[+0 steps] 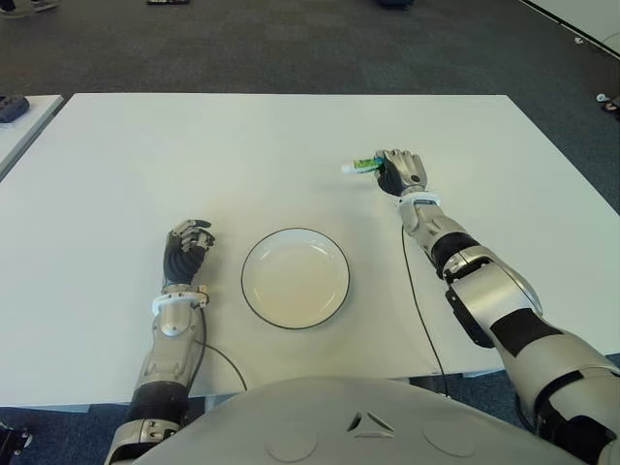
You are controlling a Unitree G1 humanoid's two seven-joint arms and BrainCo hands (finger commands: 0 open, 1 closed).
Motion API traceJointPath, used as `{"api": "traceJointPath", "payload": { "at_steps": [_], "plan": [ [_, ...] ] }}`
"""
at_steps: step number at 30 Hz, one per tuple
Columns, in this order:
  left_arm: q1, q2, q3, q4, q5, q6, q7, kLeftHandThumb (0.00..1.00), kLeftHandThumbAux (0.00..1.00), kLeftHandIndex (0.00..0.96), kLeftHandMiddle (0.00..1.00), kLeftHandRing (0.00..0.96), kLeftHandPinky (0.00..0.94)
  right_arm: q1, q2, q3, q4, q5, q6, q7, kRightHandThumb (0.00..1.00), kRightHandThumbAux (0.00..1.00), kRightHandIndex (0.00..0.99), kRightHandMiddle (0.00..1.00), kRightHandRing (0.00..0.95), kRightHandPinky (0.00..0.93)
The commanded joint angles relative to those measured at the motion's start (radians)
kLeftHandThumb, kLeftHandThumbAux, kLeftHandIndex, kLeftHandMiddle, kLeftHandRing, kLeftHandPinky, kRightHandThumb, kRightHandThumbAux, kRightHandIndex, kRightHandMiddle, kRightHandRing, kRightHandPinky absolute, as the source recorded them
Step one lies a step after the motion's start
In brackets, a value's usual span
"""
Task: Put the toothpaste on the table into the plate.
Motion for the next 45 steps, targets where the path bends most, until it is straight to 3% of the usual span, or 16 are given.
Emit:
{"api": "traceJointPath", "payload": {
  "at_steps": [1,8,14,26,31,40,45],
  "plan": [
    [-0.003,0.009,-0.007,0.031,0.013,0.034,-0.014,0.706,0.717,0.434,0.583,0.577,0.529,-0.007,-0.004,0.0,-0.036,0.001,-0.045,-0.04,0.715,0.715,0.441,0.846,0.845,0.863],
    [-0.006,0.004,-0.008,0.029,0.007,0.036,-0.014,0.704,0.718,0.433,0.574,0.566,0.523,0.01,-0.009,-0.002,-0.127,-0.003,-0.096,-0.074,0.718,0.715,0.44,0.856,0.853,0.864],
    [-0.01,-0.001,-0.007,0.03,0.002,0.034,-0.012,0.704,0.718,0.433,0.571,0.563,0.526,0.058,-0.024,-0.003,-0.289,-0.015,-0.089,-0.061,0.719,0.715,0.44,0.859,0.853,0.86],
    [-0.02,-0.002,-0.008,0.056,0.011,0.008,-0.002,0.705,0.717,0.432,0.572,0.566,0.526,0.244,-0.063,-0.012,-0.725,-0.018,-0.082,0.101,0.719,0.716,0.44,0.859,0.852,0.862],
    [-0.019,-0.002,-0.008,0.061,0.009,0.0,-0.004,0.706,0.717,0.433,0.574,0.569,0.531,0.317,-0.081,0.016,-0.861,-0.003,-0.183,0.184,0.721,0.716,0.44,0.864,0.86,0.876],
    [-0.02,-0.005,-0.009,0.057,0.014,0.001,0.002,0.706,0.717,0.433,0.573,0.569,0.53,0.36,-0.099,0.054,-0.868,-0.007,-0.418,0.244,0.725,0.714,0.44,0.862,0.858,0.869],
    [-0.018,-0.008,-0.008,0.054,0.012,0.003,0.002,0.706,0.717,0.432,0.573,0.57,0.526,0.379,-0.118,0.064,-0.882,-0.039,-0.492,0.263,0.725,0.713,0.441,0.861,0.854,0.863]
  ]
}}
